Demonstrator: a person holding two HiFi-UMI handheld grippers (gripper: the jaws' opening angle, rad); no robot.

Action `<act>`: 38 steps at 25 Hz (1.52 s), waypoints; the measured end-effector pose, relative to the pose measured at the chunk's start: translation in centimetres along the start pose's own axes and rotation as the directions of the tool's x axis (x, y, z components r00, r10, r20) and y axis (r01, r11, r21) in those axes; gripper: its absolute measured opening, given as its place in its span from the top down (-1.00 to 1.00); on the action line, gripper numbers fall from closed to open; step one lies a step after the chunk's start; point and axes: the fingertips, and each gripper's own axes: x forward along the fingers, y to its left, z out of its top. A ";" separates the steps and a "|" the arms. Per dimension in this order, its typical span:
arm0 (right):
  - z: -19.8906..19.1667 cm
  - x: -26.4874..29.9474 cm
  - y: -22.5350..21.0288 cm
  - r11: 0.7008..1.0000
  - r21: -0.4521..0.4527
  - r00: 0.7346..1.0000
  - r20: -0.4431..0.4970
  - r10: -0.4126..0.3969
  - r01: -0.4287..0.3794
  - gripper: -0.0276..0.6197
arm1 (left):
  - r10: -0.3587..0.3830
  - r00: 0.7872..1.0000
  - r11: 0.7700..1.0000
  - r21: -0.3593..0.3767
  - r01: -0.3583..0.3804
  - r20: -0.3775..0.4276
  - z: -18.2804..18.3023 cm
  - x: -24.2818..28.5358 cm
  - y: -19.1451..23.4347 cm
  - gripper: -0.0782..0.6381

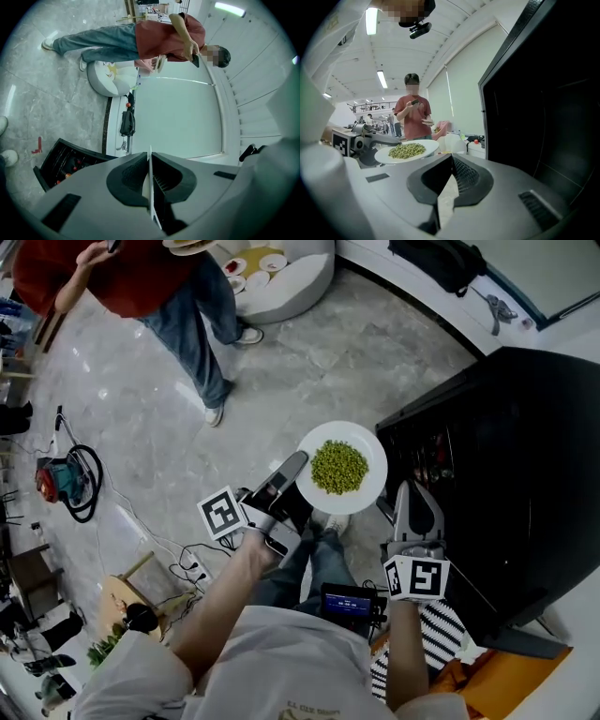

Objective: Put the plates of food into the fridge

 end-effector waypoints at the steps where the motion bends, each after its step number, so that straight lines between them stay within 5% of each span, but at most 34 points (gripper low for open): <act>1: -0.3 0.1 0.1 1.000 -0.002 1.000 -0.001 0.005 -0.005 0.89 | 0.003 1.000 1.000 0.004 -0.003 0.000 0.0 0.0 0.4 0.73; 10: -2.8 1.0 1.4 0.998 -0.020 0.998 -0.023 0.053 -0.053 0.89 | 0.026 1.000 1.000 -0.007 -0.026 0.005 -0.1 -0.3 3.5 0.73; 26: -7.0 1.6 -1.1 0.999 -0.033 0.999 -0.054 0.000 -0.002 0.89 | 0.039 0.999 0.999 0.000 -0.039 -0.004 1.0 0.7 7.5 0.73; 38: -10.0 3.5 -1.0 0.997 -0.073 0.996 -0.083 0.031 -0.037 0.89 | 0.040 0.999 0.999 -0.010 -0.041 -0.031 1.3 2.4 10.3 0.73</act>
